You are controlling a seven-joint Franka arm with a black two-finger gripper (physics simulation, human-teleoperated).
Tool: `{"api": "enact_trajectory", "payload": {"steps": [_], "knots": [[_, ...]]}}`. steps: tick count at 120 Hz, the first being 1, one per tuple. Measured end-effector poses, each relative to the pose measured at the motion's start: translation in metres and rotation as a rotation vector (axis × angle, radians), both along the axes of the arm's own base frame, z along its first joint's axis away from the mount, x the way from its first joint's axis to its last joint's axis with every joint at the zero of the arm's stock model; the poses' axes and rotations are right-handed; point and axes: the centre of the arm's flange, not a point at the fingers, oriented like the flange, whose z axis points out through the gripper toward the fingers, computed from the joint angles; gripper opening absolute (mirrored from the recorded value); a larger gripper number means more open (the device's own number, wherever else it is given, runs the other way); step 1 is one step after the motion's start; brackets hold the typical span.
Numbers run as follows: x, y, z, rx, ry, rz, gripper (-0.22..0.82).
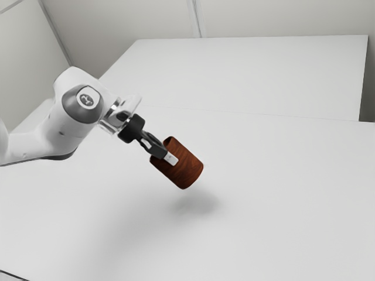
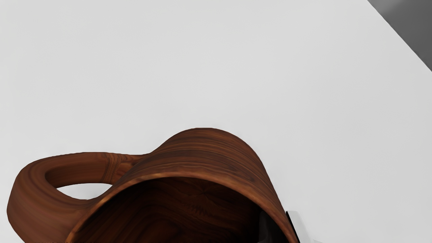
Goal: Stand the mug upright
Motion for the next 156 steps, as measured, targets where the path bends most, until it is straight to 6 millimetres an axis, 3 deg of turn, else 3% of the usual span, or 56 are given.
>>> {"api": "enact_trajectory", "payload": {"steps": [16,32,57,94,156], "knots": [[0.005,0.007,0.016,0.217,0.035,0.005,-0.18],[0.004,0.008,0.017,0.389,0.069,0.05,-0.18],[-0.002,0.014,-0.008,0.549,0.079,0.171,-0.18],[-0.018,0.023,-0.065,0.565,0.038,0.371,-0.18],[-0.005,0.022,-0.086,0.502,0.015,0.56,-0.18]]}}
